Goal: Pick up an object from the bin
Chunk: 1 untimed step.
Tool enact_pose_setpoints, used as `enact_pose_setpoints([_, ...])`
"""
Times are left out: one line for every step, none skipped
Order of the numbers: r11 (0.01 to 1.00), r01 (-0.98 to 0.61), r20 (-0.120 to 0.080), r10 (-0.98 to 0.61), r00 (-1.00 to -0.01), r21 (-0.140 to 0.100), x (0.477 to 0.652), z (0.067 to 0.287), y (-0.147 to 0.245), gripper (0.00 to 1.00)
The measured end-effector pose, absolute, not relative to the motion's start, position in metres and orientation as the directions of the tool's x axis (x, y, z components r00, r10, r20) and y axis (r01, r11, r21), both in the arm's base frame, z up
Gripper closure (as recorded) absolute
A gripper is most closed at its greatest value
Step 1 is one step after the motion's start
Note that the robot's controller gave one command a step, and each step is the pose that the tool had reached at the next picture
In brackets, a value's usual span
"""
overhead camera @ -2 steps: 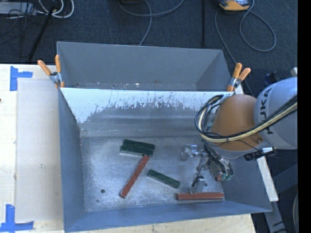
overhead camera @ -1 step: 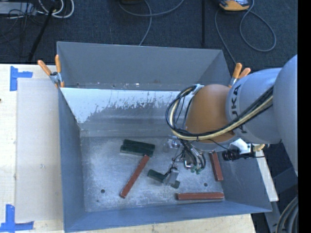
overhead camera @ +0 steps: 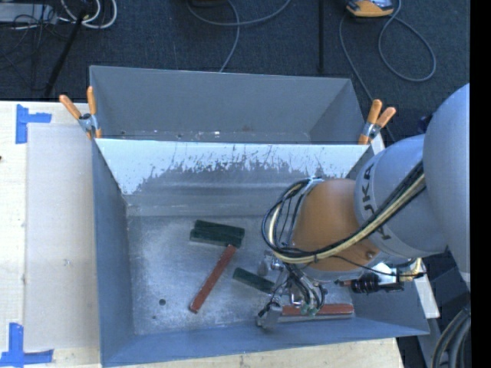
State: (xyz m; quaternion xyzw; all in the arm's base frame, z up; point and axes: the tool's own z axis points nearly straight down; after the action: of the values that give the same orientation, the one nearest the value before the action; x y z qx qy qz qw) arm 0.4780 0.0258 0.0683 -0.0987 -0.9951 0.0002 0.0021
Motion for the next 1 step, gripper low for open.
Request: enact_pose_setpoints([0.981, 0.195, 0.001, 0.195, -0.981, 0.000, 0.4804, 0.0695, 0.0257, 1.00])
